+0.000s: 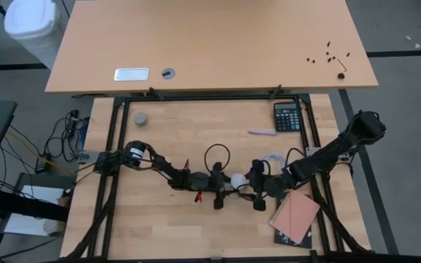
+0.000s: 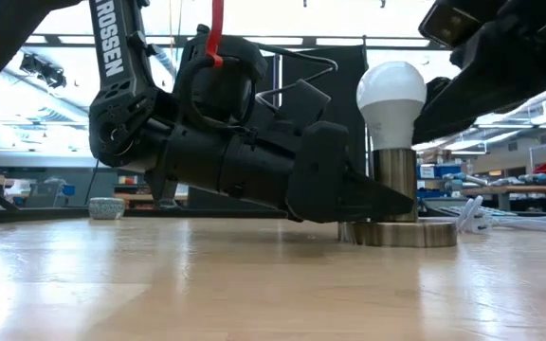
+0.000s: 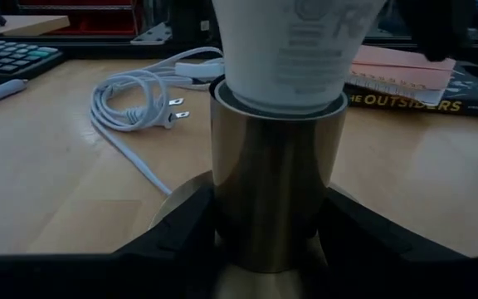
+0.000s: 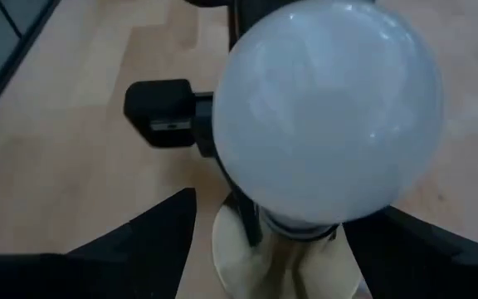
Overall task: Screw lightbulb
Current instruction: Insert the lightbulb into the bronze lamp socket
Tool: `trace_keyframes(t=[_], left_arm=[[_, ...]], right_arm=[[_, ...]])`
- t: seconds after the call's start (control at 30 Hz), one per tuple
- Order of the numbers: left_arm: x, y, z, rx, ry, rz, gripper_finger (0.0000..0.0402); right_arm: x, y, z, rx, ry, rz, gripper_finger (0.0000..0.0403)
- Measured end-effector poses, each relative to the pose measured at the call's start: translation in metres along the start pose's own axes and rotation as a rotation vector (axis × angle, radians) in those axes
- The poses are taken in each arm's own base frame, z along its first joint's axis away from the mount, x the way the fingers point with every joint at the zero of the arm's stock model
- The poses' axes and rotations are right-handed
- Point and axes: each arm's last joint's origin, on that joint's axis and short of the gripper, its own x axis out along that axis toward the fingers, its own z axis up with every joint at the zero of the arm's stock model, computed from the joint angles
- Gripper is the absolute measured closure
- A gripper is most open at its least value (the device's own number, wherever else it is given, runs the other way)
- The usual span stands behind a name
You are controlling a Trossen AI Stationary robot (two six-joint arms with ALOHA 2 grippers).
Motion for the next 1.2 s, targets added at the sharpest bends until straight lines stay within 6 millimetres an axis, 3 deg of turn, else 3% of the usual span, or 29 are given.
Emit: trace_keyframes(t=[0.3, 0.53, 0.87, 1.2], left_arm=[[0.0, 0.003, 0.0, -0.021, -0.001, 0.045, 0.0208], [0.0, 0.003, 0.0, -0.013, -0.003, 0.037, 0.0208], [0.0, 0.002, 0.0, -0.002, -0.002, 0.024, 0.0208], [0.0, 0.002, -0.002, -0.021, 0.013, 0.05, 0.0208]], right_arm=[[-0.017, 0.014, -0.007, 0.017, 0.063, 0.099, 0.0117], [-0.013, -0.01, -0.01, 0.077, 0.101, -0.124, 0.0123], [-0.002, -0.026, 0.01, 0.086, 0.043, -0.008, 0.0122], [-0.01, -0.003, 0.005, 0.124, 0.064, 0.144, 0.0131]])
